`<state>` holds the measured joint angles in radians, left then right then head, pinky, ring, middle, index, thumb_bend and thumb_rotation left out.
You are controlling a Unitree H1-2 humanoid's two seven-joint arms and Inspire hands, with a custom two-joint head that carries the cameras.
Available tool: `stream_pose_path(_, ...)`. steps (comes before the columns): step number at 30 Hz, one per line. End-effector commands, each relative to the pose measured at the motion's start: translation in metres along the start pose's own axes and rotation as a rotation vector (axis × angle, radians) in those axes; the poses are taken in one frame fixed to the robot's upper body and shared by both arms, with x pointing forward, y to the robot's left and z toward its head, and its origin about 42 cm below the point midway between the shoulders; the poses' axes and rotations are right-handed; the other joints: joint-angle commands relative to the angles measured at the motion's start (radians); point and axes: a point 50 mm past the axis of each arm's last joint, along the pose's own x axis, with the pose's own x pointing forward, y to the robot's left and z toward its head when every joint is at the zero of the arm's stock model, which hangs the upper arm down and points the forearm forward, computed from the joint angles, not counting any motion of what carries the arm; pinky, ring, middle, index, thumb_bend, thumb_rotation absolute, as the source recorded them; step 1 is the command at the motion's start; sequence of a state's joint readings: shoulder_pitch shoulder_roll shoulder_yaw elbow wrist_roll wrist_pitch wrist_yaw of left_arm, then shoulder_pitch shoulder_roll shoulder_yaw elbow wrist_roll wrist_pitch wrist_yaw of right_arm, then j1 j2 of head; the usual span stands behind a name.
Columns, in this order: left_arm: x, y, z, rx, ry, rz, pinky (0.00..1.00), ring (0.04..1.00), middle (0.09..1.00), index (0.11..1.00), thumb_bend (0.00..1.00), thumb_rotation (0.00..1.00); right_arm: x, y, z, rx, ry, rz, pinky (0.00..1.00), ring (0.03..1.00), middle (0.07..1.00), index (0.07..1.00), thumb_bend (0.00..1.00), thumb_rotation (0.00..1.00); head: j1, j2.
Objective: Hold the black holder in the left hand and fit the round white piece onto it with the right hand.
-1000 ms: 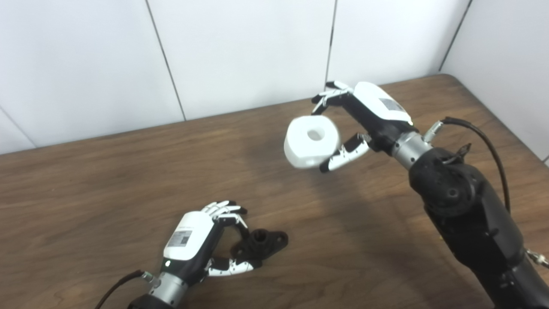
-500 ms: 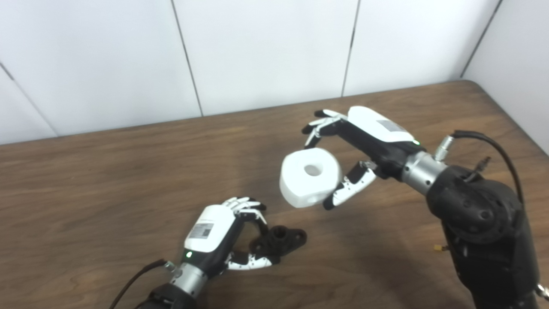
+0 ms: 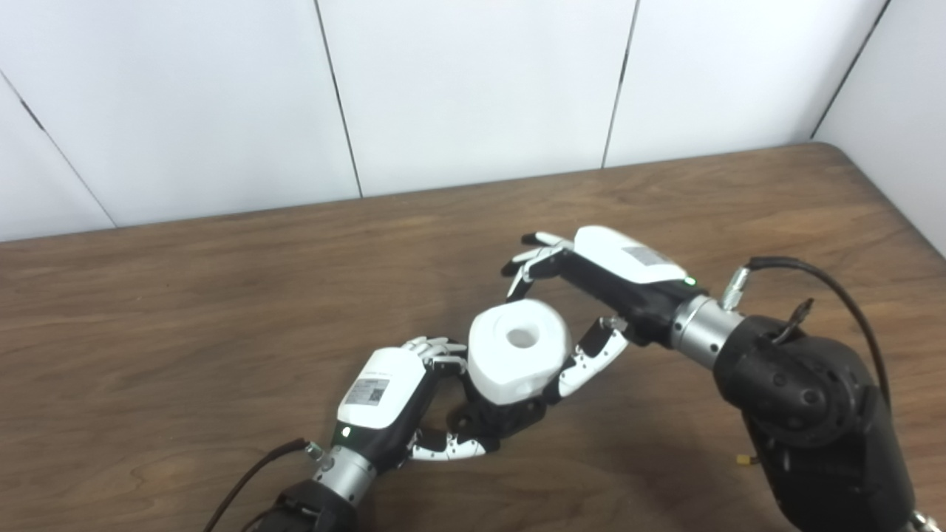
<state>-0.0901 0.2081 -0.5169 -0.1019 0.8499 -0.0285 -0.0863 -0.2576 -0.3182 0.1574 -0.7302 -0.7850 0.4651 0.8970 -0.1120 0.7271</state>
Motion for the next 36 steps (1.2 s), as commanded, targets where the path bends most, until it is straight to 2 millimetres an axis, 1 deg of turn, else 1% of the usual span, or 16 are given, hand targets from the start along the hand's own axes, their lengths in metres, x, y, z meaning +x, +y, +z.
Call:
stream_pose_path(1,-0.009,-0.027,-0.003,-0.006,0.051,-0.158,0.85,0.843,0.781,0.486,0.52,0.05,0.000,-0.008,0.006,-0.027,-0.025,-0.067,0.88,0.970,0.832,0.484,0.52,0.14,-0.001,0.001)
stream_pose_path(10,-0.007,-0.028,-0.002,-0.002,0.053,-0.159,0.84,0.840,0.781,0.487,0.52,0.05,0.006,0.006,0.007,-0.020,-0.030,-0.034,0.93,0.977,0.829,0.484,0.52,0.14,0.005,0.004)
stream_pose_path(19,-0.007,-0.027,-0.001,-0.007,0.055,-0.161,0.84,0.843,0.783,0.487,0.52,0.05,0.008,0.011,0.003,-0.029,-0.023,-0.019,0.97,0.976,0.832,0.484,0.52,0.14,0.006,0.008)
stream_pose_path(31,-0.006,-0.026,0.000,-0.003,0.054,-0.162,0.83,0.841,0.781,0.487,0.52,0.05,0.006,0.017,-0.004,-0.041,0.003,0.007,0.97,0.981,0.832,0.484,0.52,0.14,0.007,0.010)
stream_pose_path(33,-0.006,-0.025,0.000,-0.004,0.054,-0.164,0.84,0.841,0.781,0.487,0.52,0.05,0.005,0.018,-0.005,-0.046,0.000,0.011,0.97,0.981,0.832,0.484,0.52,0.14,0.002,0.021)
stream_pose_path(36,-0.006,-0.024,0.000,-0.009,0.057,-0.168,0.84,0.848,0.785,0.487,0.52,0.05,0.003,0.019,-0.006,-0.046,-0.001,0.014,0.97,0.982,0.831,0.485,0.52,0.14,0.002,0.021)
